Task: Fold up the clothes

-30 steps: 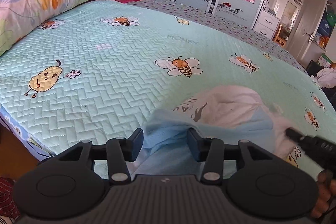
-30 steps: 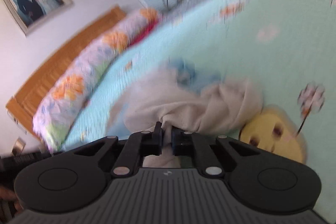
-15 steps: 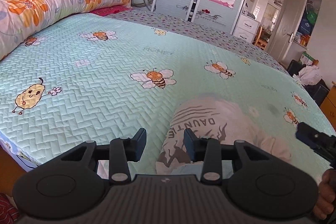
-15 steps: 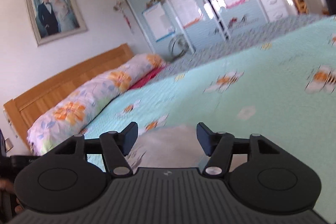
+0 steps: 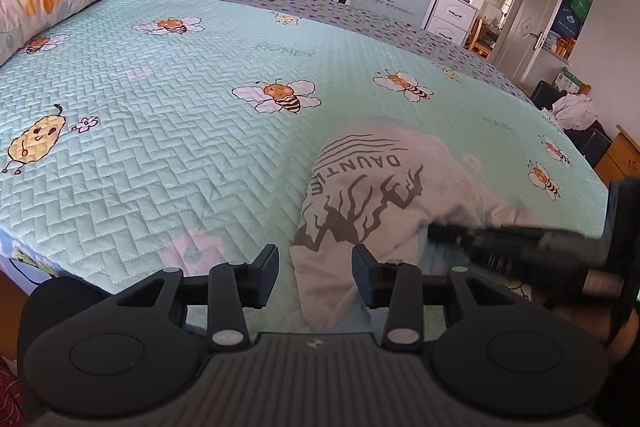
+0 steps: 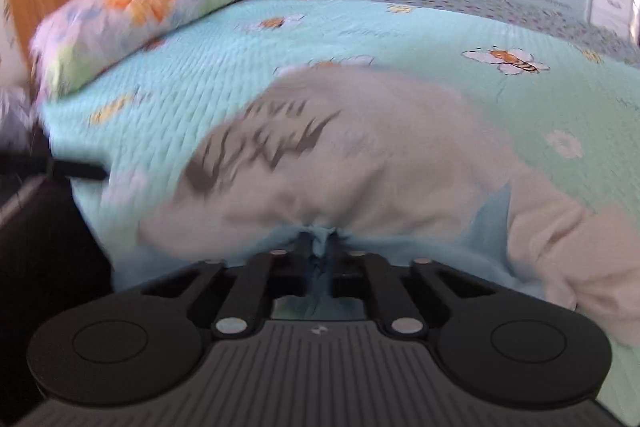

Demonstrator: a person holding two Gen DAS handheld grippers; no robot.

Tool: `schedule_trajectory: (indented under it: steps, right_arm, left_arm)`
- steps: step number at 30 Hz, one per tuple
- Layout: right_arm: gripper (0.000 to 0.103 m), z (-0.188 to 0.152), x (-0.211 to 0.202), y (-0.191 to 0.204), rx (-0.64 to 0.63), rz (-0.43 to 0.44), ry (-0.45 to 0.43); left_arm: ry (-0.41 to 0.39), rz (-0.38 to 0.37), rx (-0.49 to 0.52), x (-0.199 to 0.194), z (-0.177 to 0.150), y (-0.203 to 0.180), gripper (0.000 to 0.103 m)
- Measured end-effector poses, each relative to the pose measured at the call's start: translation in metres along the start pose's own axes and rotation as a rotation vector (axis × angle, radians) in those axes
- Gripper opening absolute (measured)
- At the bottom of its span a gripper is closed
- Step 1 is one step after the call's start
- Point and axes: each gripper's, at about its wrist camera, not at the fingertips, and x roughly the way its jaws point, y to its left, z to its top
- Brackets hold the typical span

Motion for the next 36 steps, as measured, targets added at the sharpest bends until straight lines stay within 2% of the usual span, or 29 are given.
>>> schedule_trajectory:
  steps: [4, 6, 9, 10, 11, 14, 18, 19, 21, 22, 23, 24, 28, 31, 33, 36]
  right_arm:
    - [0.000, 0.046, -0.042, -0.036, 0.293, 0.021, -0.219]
    - [0.000, 0.055, -0.062, -0.051, 0.346, 0.017, -0.284]
    - [0.020, 0.050, -0.076, -0.054, 0.304, 0.026, -0.268]
    - [0.042, 0.043, -0.077, -0.048, 0.256, 0.027, -0.250]
    - [0.057, 0.036, -0.077, -0.041, 0.199, 0.027, -0.229]
    - [0.062, 0.005, -0.066, -0.003, -0.069, 0.003, -0.129]
    - [0.063, -0.048, -0.036, 0.053, -0.470, -0.038, -0.004]
    - [0.063, -0.059, -0.027, 0.063, -0.543, -0.048, 0.020]
    - [0.054, -0.072, -0.011, 0.074, -0.600, -0.061, 0.054]
    - [0.032, -0.068, -0.010, 0.071, -0.556, -0.025, 0.050]
    - [0.002, -0.062, -0.010, 0.069, -0.508, 0.002, 0.043]
    - [0.001, -0.050, -0.013, 0.065, -0.444, 0.000, 0.017]
    - [0.001, 0.005, -0.052, 0.030, -0.144, 0.034, -0.192]
    - [0.001, 0.030, -0.073, -0.003, -0.006, -0.089, -0.323]
    - [0.001, 0.036, -0.077, -0.031, 0.103, -0.152, -0.350]
    - [0.007, 0.025, -0.070, -0.061, 0.242, -0.175, -0.284]
  left_arm:
    - [-0.003, -0.004, -0.028, -0.001, -0.003, 0.009, 0.043]
    - [-0.003, -0.009, -0.037, -0.001, -0.004, 0.012, 0.043]
    - [0.010, -0.020, -0.038, 0.001, -0.007, 0.012, 0.044]
    - [0.016, -0.021, -0.036, 0.002, -0.008, 0.011, 0.044]
    - [0.024, -0.020, -0.032, 0.003, -0.009, 0.010, 0.044]
    - [0.038, -0.004, -0.016, 0.006, -0.010, 0.009, 0.048]
    - [0.071, 0.035, -0.025, 0.015, -0.012, 0.012, 0.049]
    - [0.082, 0.043, -0.028, 0.017, -0.013, 0.012, 0.049]
    - [0.095, 0.051, -0.018, 0.019, -0.014, 0.011, 0.049]
    - [0.097, 0.051, -0.013, 0.018, -0.015, 0.010, 0.049]
    - [0.098, 0.050, -0.010, 0.017, -0.016, 0.010, 0.049]
    - [0.097, 0.047, -0.009, 0.016, -0.016, 0.010, 0.049]
    - [0.087, 0.039, -0.016, 0.013, -0.015, 0.015, 0.050]
    - [0.089, 0.027, -0.027, 0.018, -0.015, 0.017, 0.050]
    - [0.093, 0.005, -0.018, 0.021, -0.015, 0.015, 0.050]
    - [0.089, -0.025, 0.034, 0.027, -0.014, 0.003, 0.050]
